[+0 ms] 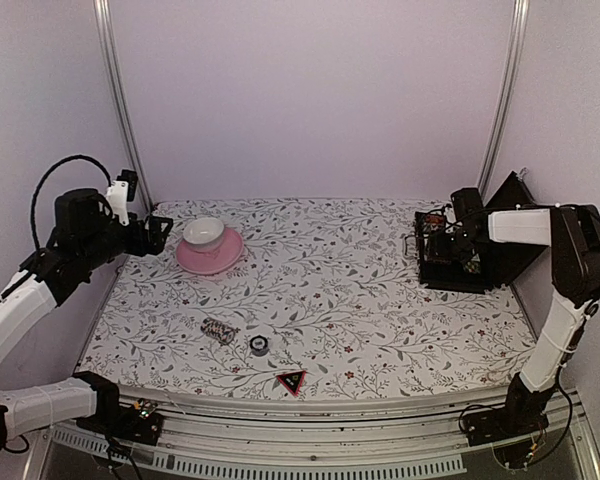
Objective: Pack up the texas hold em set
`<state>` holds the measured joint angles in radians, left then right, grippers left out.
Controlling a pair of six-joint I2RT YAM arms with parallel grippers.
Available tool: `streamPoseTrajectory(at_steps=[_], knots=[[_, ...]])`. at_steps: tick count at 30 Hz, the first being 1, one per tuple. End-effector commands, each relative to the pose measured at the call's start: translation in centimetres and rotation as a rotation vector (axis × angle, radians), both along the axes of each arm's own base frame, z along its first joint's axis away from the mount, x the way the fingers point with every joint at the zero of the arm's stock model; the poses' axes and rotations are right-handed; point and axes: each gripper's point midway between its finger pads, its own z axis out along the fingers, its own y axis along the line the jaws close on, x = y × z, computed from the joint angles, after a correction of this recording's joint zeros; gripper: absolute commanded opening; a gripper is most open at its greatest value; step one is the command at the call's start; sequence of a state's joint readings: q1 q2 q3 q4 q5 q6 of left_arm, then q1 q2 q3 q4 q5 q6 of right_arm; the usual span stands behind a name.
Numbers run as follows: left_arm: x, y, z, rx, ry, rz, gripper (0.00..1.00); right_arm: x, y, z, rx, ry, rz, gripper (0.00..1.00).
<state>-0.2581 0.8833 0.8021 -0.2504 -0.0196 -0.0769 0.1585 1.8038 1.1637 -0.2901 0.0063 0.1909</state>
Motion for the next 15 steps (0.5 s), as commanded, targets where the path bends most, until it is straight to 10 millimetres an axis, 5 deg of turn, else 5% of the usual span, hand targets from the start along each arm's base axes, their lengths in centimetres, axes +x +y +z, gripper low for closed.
streamPoseTrajectory(at_steps=[1, 15], knots=[[0.1, 0.6, -0.1, 0.015, -0.01, 0.017, 0.97, 2.2, -0.6, 0.9, -0.022, -0.064, -0.017, 0.46], [0.2, 0.6, -0.4, 0.014, -0.002, 0.015, 0.97, 2.3, -3.9, -0.9, -0.103, -0.032, -0.07, 0.45]])
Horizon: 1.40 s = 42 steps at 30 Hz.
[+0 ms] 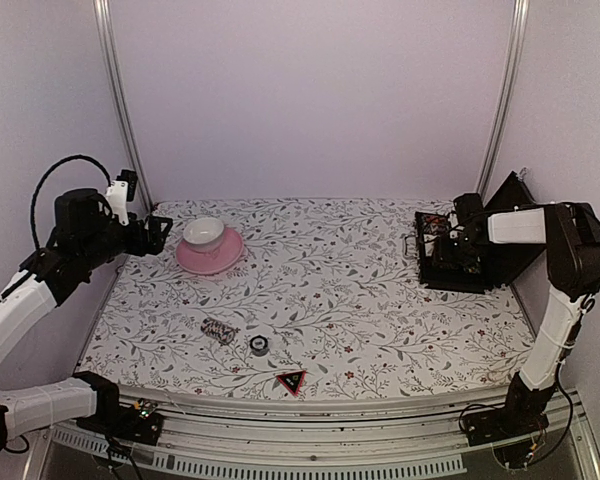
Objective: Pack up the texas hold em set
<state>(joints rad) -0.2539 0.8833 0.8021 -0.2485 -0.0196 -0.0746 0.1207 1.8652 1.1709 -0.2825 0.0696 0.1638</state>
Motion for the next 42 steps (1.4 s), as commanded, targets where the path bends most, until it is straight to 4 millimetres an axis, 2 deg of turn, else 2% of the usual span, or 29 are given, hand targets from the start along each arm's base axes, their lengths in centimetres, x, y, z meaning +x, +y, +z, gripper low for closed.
streamPoseTrajectory(at_steps=[1, 19, 33, 42], knots=[[0.2, 0.5, -0.5, 0.012, 0.001, 0.013, 0.97, 1.9, -1.3, 1.2, -0.035, -0.066, -0.017, 0.45], [0.0, 0.6, -0.4, 0.006, -0.003, 0.013, 0.97, 1.2, -5.3, 1.2, -0.122, -0.053, -0.079, 0.45], [-0.1, 0.4, -0.4, -0.001, -0.002, 0.003, 0.97, 0.7, -7.0, 2.0, -0.187, -0.055, -0.115, 0.49], [-0.1, 0.4, -0.4, -0.001, 0.0, 0.0, 0.97, 0.5, -7.2, 2.2, -0.197, -0.053, -0.113, 0.57]])
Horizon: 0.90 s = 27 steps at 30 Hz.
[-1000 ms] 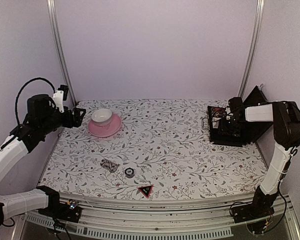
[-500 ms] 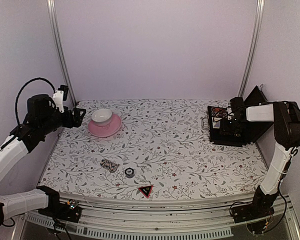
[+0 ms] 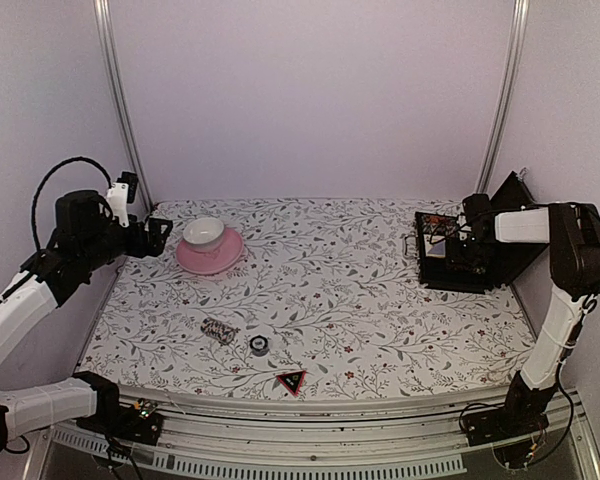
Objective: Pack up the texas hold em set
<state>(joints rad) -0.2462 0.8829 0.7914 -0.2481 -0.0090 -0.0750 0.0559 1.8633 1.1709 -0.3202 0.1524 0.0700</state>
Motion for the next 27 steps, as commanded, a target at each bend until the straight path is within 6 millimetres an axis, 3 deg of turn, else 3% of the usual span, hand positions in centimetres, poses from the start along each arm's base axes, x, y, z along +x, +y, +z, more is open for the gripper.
streamPoseTrajectory(at_steps=[1, 27], knots=[[0.0, 0.3, 0.0, 0.0, -0.01, 0.002, 0.97, 1.1, -2.8, 2.6, -0.074, -0.093, -0.073, 0.58], [-0.2, 0.0, -0.1, -0.009, -0.005, -0.014, 0.97, 0.9, -1.8, 4.4, -0.03, -0.127, -0.029, 0.84]])
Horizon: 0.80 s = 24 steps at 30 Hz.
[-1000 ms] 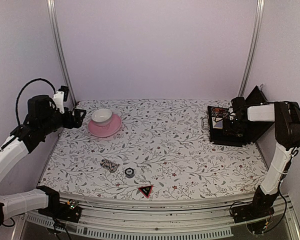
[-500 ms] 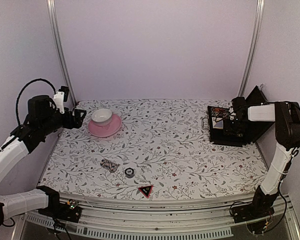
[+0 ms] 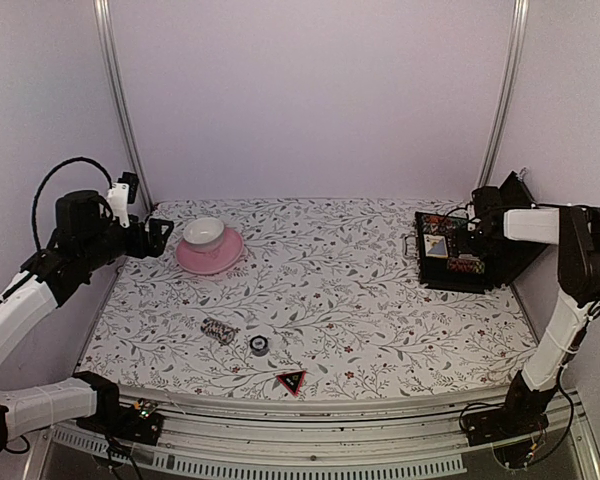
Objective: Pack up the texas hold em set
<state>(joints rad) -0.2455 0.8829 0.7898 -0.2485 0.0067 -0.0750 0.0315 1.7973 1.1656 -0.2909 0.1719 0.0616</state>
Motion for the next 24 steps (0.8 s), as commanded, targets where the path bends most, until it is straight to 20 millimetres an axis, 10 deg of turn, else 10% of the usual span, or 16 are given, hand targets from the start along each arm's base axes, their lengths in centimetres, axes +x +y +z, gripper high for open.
streamPoseTrajectory(at_steps=[1, 24], knots=[[-0.1, 0.2, 0.0, -0.004, -0.006, 0.001, 0.97, 0.2, -0.3, 1.4, -0.012, -0.04, 0.001, 0.85], [0.0, 0.1, -0.2, -0.004, 0.0, -0.004, 0.97, 0.0, -0.4, -1.2, -0.147, 0.069, 0.036, 0.99]])
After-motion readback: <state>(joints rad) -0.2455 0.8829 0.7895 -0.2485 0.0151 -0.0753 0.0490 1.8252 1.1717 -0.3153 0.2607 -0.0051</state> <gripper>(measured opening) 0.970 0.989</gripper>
